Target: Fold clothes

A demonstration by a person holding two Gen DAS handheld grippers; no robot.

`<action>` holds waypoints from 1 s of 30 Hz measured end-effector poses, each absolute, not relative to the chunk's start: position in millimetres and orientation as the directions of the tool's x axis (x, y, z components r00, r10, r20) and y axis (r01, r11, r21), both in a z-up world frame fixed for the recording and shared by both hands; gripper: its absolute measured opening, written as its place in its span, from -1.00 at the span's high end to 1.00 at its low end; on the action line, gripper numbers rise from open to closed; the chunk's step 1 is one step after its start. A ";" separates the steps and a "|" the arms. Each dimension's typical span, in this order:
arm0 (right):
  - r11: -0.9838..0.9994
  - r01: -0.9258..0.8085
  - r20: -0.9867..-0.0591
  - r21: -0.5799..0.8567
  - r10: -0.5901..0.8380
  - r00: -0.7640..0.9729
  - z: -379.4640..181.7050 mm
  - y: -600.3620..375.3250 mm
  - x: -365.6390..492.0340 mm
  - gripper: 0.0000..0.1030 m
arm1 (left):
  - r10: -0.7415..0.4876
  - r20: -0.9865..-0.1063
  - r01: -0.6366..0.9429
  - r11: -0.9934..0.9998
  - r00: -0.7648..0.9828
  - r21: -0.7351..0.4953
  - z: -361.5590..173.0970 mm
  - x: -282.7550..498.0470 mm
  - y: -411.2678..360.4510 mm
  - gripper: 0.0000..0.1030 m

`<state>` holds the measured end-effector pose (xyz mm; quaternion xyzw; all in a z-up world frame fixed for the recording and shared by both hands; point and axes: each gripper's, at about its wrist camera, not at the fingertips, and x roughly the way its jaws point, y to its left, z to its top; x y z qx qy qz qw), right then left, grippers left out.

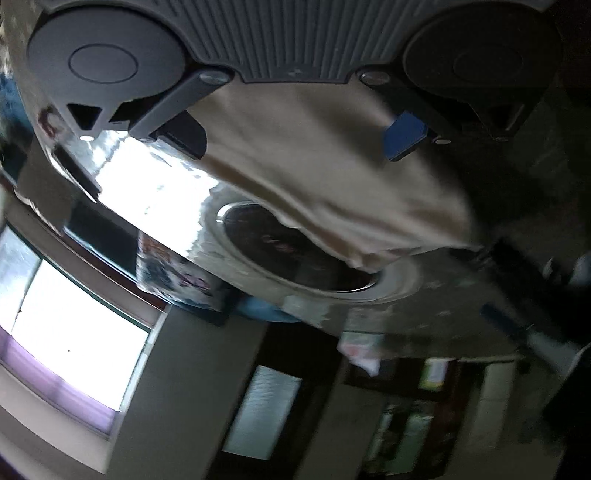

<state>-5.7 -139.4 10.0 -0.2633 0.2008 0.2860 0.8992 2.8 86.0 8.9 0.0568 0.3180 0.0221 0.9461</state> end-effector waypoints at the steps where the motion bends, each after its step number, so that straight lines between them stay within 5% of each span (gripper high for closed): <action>1: 0.680 -0.633 -0.506 -0.370 0.424 0.751 11.0 -137.3 -10.1 -1.00 | 0.082 -0.599 -0.014 0.993 0.797 0.117 9.2 1.2 88.3 -1.00; 8: 0.702 -0.592 -0.445 -0.396 0.418 0.792 22.6 -127.4 -8.5 -1.00 | 0.088 -0.587 -0.040 0.995 0.805 0.094 16.1 -7.6 95.3 -1.00; 30: 0.639 -0.676 -0.522 -0.367 0.460 0.718 14.4 -68.0 10.3 -1.00 | 0.113 -0.628 -0.074 0.993 0.770 0.088 1.7 -15.1 109.9 -1.00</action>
